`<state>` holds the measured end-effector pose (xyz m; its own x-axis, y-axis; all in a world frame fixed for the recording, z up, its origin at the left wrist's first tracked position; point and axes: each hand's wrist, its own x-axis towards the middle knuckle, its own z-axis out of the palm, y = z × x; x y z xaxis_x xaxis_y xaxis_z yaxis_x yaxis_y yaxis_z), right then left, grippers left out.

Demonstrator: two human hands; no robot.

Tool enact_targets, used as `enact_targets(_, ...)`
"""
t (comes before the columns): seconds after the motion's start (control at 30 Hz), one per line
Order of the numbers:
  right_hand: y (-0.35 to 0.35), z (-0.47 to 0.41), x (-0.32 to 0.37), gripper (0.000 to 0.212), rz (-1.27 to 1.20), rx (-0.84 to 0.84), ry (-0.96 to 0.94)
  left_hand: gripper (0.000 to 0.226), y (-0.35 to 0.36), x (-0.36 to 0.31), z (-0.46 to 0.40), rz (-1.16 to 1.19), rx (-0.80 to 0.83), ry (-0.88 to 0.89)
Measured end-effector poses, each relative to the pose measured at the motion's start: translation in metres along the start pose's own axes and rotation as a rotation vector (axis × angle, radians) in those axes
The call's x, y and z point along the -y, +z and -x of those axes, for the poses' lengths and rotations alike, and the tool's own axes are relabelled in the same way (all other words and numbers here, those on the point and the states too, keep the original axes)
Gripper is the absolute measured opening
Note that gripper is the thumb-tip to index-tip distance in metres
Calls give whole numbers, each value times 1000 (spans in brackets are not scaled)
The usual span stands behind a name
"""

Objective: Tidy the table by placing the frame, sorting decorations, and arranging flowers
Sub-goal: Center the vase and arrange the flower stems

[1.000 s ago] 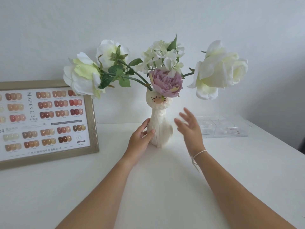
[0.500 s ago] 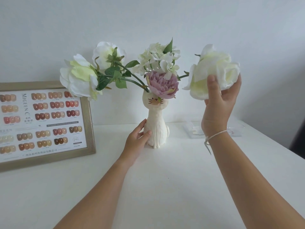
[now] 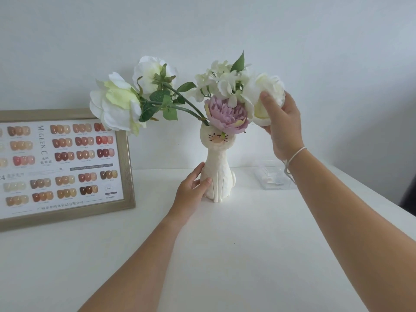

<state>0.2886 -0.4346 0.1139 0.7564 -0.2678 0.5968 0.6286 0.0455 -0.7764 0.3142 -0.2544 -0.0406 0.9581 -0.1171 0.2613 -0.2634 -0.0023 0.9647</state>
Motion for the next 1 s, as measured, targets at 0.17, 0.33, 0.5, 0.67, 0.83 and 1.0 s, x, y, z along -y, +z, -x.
enact_targets(0.17, -2, 0, -7, 21, 16, 0, 38, 51, -2, -8, 7, 17, -117, 2)
enact_targets(0.33, -5, 1, -3, 24, 12, 7, 52, 50, -22, -34, 20, 235, -336, 94)
enact_targets(0.5, -4, 3, 4, 27, 14, 5, 73, 60, -39, -66, 36, 372, -581, 217)
enact_targets(0.67, -2, 6, 10, 28, 20, 7, 89, 71, -53, -106, 44, 424, -617, 308)
enact_targets(0.83, -1, 7, 15, 29, 54, 14, 100, 56, -60, -135, 40, 412, -607, 334)
enact_targets(1.0, 0, 8, 19, 33, 92, 28, 111, 48, -62, -149, 34, 405, -608, 286)
